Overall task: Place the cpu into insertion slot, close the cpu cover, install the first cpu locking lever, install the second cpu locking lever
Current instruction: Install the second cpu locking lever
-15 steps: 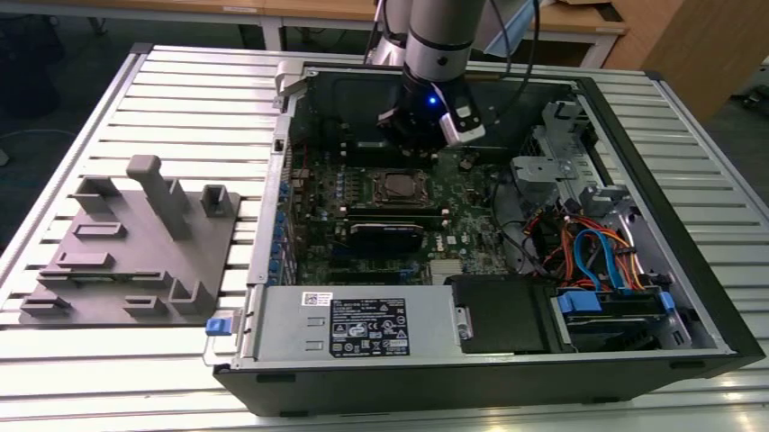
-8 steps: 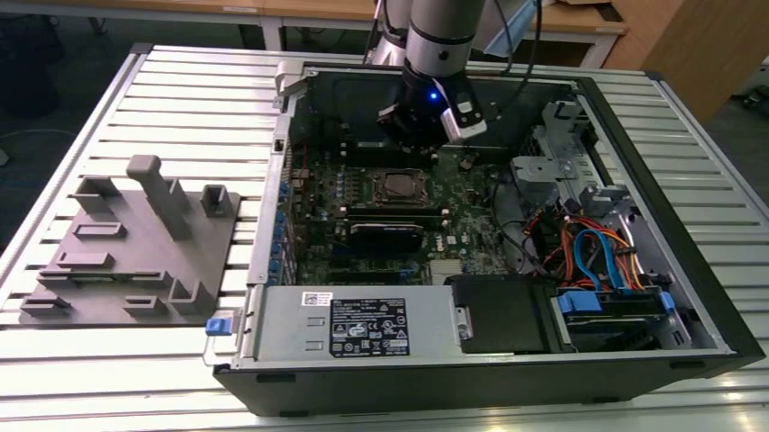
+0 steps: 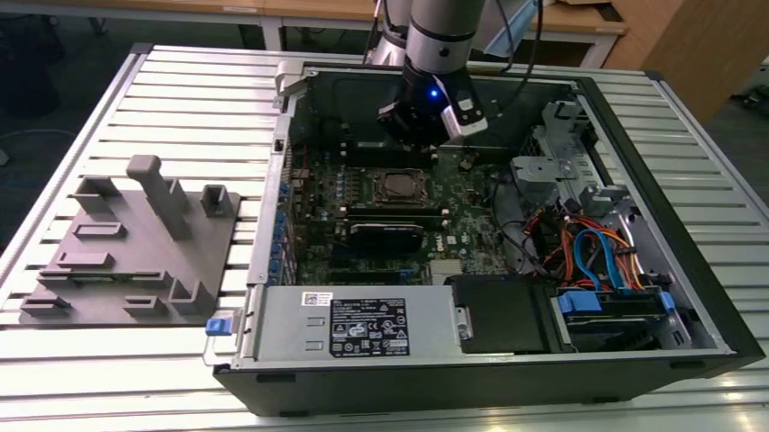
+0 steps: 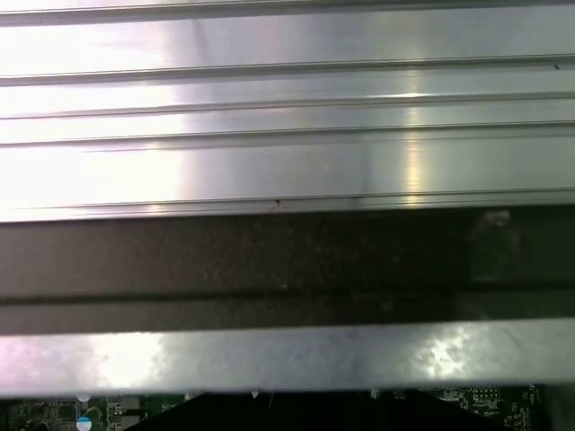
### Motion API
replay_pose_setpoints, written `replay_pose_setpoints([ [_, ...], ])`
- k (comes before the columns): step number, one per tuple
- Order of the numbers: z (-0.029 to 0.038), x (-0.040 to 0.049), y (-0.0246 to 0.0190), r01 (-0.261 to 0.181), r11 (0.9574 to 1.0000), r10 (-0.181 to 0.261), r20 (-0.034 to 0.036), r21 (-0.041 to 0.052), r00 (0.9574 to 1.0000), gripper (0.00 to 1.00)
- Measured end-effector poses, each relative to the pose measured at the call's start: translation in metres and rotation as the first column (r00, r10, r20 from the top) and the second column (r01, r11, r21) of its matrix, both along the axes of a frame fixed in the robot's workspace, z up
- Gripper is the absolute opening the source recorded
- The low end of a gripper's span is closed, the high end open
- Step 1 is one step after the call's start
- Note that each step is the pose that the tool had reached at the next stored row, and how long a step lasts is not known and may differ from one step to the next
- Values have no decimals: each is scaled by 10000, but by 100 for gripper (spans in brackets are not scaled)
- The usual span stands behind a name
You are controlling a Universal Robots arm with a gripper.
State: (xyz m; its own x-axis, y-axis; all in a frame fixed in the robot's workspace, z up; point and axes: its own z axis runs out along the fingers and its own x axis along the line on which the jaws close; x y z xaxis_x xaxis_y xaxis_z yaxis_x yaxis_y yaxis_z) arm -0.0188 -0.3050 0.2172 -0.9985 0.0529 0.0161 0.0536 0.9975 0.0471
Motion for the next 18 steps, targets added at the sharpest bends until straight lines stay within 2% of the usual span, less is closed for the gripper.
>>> replay_pose_setpoints([
  [10,54,-1,0,0,10000,0,23,-1,10000,10],
  [18,56,-1,0,0,10000,0,24,1,10000,10],
])
